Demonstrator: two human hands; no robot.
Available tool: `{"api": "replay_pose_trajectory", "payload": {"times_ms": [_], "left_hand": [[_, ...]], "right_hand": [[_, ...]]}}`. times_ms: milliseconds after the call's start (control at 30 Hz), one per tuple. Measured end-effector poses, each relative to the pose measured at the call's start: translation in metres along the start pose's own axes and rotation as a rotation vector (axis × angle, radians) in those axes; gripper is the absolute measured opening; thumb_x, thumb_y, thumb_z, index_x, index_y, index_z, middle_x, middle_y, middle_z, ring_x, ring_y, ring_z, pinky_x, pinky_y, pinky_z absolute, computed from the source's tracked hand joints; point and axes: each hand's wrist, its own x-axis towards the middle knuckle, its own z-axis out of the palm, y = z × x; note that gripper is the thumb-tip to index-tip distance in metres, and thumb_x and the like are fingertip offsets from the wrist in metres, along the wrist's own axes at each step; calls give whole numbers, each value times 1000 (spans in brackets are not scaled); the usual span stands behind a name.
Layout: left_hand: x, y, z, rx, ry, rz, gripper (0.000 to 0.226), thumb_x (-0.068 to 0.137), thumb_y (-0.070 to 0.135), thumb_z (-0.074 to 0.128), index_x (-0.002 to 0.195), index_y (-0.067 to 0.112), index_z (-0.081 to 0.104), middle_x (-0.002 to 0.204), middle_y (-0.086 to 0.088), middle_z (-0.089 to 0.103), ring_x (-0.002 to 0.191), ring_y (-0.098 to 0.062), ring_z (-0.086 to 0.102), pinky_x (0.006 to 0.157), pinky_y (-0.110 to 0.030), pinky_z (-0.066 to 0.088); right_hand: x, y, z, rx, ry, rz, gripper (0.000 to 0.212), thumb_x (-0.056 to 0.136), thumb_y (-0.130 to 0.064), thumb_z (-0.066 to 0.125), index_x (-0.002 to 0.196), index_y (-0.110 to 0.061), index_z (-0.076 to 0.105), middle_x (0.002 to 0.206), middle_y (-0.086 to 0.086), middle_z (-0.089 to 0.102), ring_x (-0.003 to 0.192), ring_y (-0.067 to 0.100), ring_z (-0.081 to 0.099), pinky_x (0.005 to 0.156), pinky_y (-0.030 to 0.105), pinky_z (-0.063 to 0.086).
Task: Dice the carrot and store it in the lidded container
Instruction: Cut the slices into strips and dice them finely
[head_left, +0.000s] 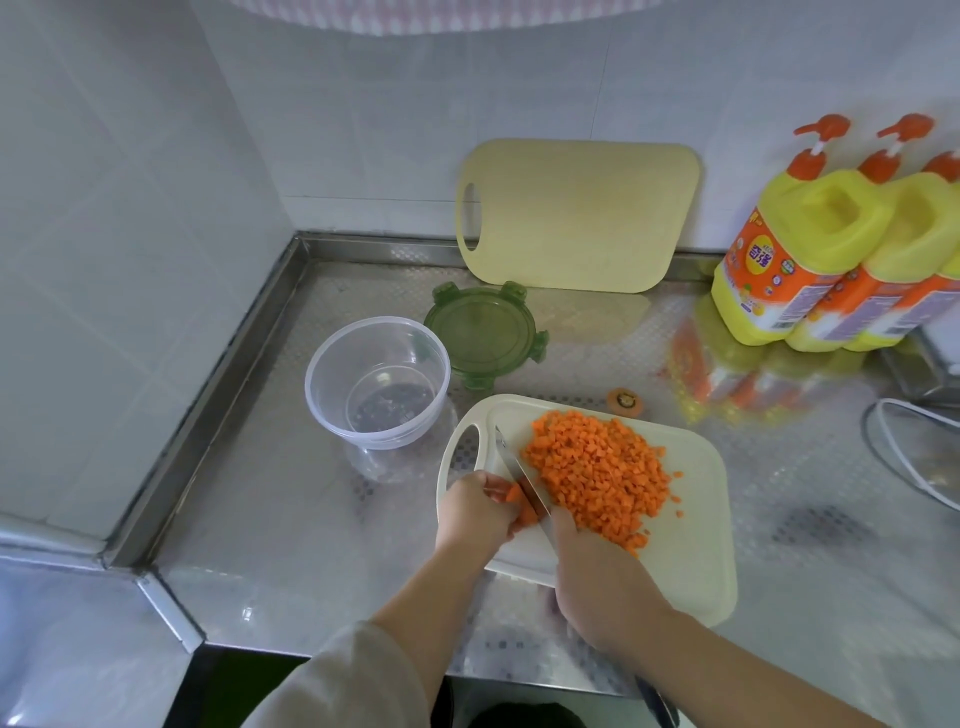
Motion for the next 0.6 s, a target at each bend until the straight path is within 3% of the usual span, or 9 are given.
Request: {"api": "replay_pose_trajectory", "payload": {"times_ms": [100,200,267,467,600], "left_hand": [[-1,1,-1,-27,-3,-15,10,84,2,63,83,11,59,77,-1,66,60,-22,63,57,-30,55],[-2,0,-1,-58,-15,-19,8,85,2,60,90,8,59,62,5,70,57,-18,61,52,-23,52],[-2,1,-2,-60,-27,-21,11,85,0,59,92,8,59,52,12,66,58,-18,60,55,-24,52],[-2,0,-1,-90,-11,-56,8,88,6,59,94,11,56,78,-8,71,59,-17,65,49,-19,49],[0,-1,0,-49,8,-44,6,88,7,59,91,12,57,80,-10,72,59,-15,65,49,-17,49]], "right_hand": [[0,4,-6,53,-17,23,38,93,-9,42,128,-17,32,81,-4,57,69,16,61,46,18,34],[-1,9,-14,68,-34,89,43,93,-12,44,134,-15,28,86,-3,59,77,17,63,63,24,48],[-2,11,-18,114,-43,99,37,94,-13,42,130,-16,32,74,-7,54,70,16,64,68,29,54],[-14,3,-29,154,27,61,26,96,-15,37,121,-20,34,77,-4,58,68,16,62,63,31,51],[-19,-7,-31,57,22,28,41,94,-11,41,132,-19,28,98,0,63,82,19,62,62,28,41]]}}
